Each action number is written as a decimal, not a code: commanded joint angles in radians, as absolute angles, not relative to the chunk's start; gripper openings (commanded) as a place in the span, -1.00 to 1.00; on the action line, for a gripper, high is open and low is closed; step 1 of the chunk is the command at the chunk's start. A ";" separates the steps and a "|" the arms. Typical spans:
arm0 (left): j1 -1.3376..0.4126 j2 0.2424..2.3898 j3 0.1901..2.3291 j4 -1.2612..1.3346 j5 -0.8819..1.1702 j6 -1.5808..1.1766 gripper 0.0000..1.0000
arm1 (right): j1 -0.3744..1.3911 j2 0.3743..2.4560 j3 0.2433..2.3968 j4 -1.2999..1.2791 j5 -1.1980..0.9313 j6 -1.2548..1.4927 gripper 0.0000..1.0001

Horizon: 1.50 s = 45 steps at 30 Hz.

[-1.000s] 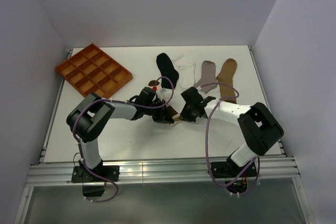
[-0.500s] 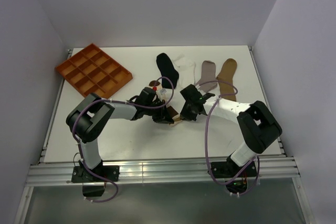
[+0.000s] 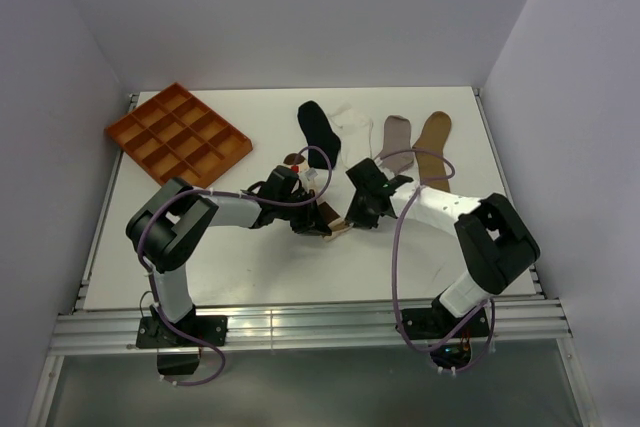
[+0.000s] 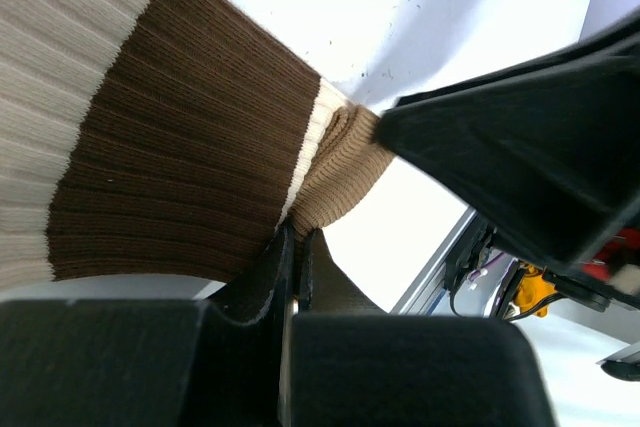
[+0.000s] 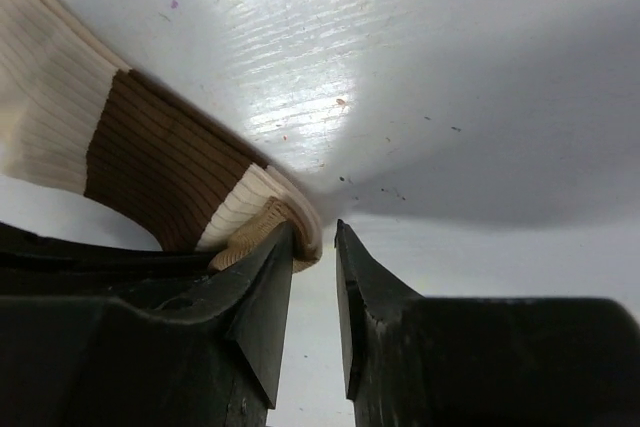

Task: Roll the socks
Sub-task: Roll the sock at the center of the board.

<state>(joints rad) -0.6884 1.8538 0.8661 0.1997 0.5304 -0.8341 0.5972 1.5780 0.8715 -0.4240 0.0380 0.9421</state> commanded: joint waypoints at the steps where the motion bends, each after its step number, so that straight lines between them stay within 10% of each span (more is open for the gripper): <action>1: -0.686 1.894 0.848 0.060 0.442 -0.808 -0.99 | 0.587 1.506 0.904 -0.472 0.126 0.891 -0.38; 45: -0.687 1.878 0.848 0.043 0.428 -0.805 -0.99 | 0.635 1.482 0.891 -0.443 0.132 0.900 -0.28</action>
